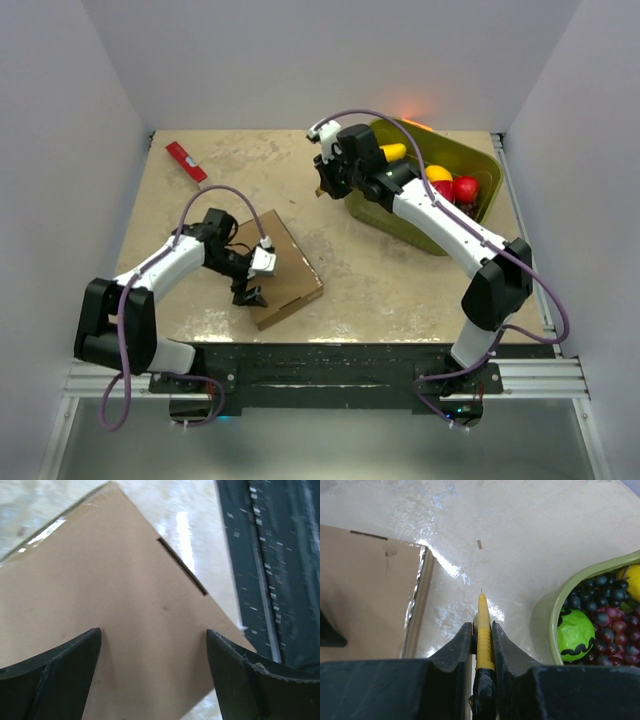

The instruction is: Unpack the express box

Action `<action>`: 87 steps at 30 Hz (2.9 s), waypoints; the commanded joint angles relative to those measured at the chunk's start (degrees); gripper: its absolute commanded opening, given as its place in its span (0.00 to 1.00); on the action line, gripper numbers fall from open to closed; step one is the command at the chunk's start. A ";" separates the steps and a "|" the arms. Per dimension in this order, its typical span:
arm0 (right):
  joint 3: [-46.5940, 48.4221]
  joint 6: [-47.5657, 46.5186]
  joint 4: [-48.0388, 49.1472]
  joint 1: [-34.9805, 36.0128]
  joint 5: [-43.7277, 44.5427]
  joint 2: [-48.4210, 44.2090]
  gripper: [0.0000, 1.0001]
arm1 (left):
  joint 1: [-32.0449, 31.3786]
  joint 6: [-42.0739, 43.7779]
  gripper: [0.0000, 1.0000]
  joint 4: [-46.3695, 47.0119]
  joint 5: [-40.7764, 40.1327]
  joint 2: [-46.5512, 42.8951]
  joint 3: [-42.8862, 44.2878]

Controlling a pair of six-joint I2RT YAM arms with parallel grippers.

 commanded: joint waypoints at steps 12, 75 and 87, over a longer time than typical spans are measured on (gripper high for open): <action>7.86 -2.01 5.94 -0.50 4.17 3.60 0.00 | 4.62 -47.02 0.94 30.96 -3.71 -6.55 9.95; 8.38 -2.71 18.97 9.44 5.98 18.36 0.00 | 16.86 -79.72 0.42 47.63 -14.70 25.10 6.45; 10.58 -3.07 18.62 8.82 5.81 20.03 0.00 | 16.77 -79.63 0.42 47.27 -14.70 25.54 6.71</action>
